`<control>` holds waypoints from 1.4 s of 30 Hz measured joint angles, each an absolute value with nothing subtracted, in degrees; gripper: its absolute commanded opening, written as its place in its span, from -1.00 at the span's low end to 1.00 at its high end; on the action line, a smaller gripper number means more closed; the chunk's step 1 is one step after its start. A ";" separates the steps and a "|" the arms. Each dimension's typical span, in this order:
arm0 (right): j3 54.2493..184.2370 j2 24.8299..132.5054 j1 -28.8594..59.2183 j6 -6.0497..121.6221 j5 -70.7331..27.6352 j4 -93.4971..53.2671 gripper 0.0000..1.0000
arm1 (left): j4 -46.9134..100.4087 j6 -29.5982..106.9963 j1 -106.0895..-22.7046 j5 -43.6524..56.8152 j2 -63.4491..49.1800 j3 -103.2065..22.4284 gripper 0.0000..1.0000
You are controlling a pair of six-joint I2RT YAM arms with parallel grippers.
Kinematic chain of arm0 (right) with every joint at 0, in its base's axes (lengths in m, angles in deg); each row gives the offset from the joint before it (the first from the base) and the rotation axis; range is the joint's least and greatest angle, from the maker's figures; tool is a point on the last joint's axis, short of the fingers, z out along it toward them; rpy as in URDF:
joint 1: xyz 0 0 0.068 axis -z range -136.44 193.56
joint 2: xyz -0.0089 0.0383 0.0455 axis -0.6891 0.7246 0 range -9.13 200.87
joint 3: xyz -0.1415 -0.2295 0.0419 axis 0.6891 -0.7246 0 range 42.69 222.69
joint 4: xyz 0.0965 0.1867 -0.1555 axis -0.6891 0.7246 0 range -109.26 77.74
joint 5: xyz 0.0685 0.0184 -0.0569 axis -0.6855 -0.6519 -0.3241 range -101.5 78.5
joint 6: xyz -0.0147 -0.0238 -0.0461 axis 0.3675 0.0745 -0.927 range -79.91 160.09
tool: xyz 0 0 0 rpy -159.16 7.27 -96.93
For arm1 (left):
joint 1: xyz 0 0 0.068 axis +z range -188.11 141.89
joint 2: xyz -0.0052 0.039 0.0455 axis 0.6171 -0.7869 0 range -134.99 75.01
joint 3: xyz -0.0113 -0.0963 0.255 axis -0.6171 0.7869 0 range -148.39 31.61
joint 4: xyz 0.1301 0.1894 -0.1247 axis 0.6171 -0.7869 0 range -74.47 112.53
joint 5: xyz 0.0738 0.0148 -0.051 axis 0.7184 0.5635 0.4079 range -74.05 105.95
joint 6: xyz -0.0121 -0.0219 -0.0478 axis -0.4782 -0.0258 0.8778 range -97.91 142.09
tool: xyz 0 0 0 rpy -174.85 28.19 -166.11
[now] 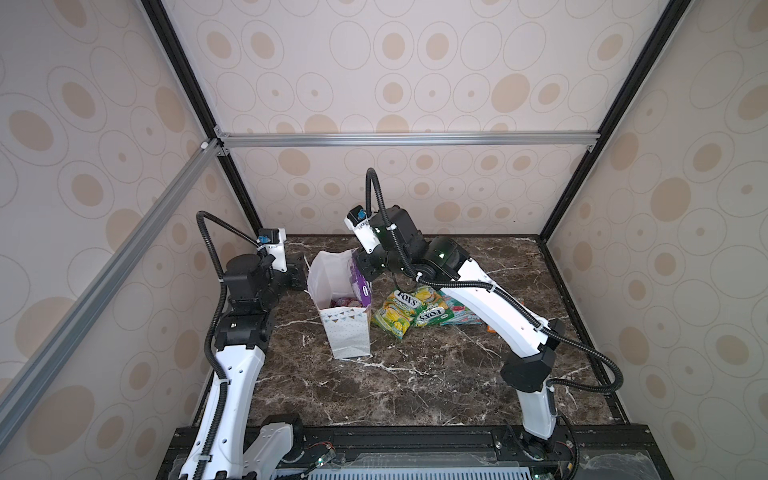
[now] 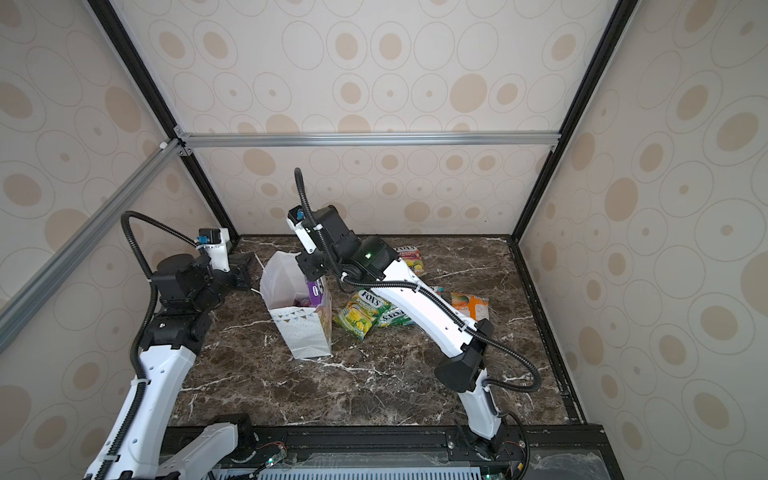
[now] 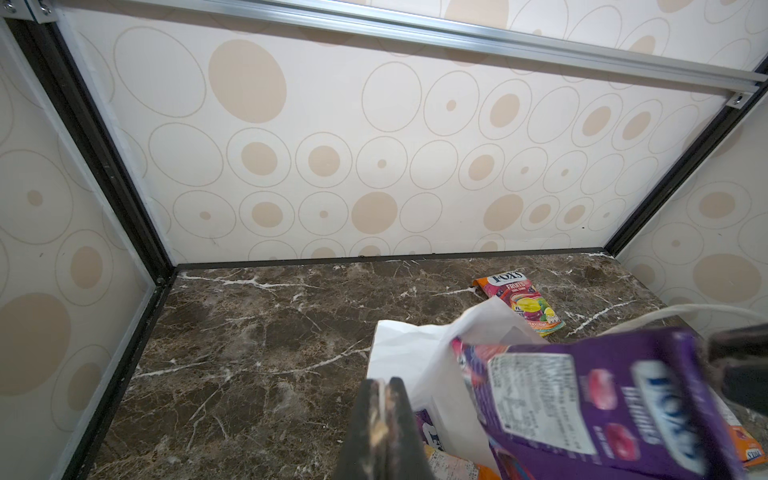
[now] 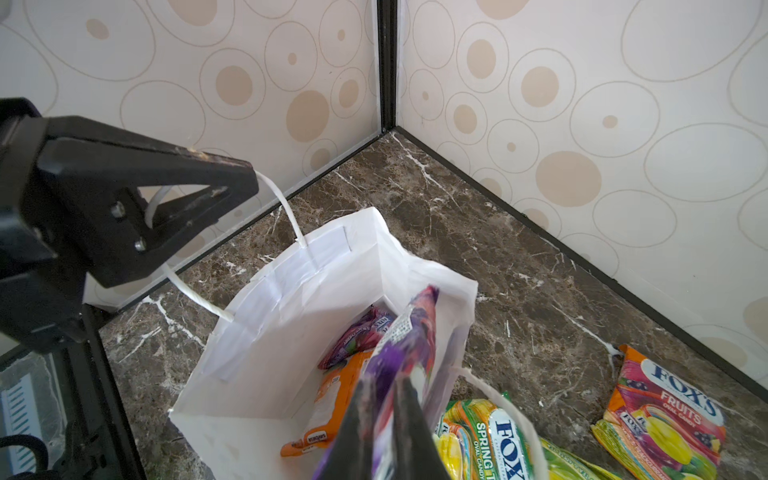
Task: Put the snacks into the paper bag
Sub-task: 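Lower the Berries packet into the bag and open the right gripper, then raise the right gripper out of the bag and move over the green packets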
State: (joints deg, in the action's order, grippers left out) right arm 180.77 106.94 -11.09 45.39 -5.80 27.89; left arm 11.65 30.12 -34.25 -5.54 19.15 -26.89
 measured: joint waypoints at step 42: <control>130.17 65.76 -6.46 47.16 4.34 9.79 -0.41 | 11.72 30.21 -34.25 -6.66 19.20 -26.87 -1.00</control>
State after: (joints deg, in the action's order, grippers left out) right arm 130.17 65.76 -6.46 47.16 4.34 9.79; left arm 11.72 30.21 -34.25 -6.66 19.20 -26.87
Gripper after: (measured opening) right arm 0.294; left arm 0.048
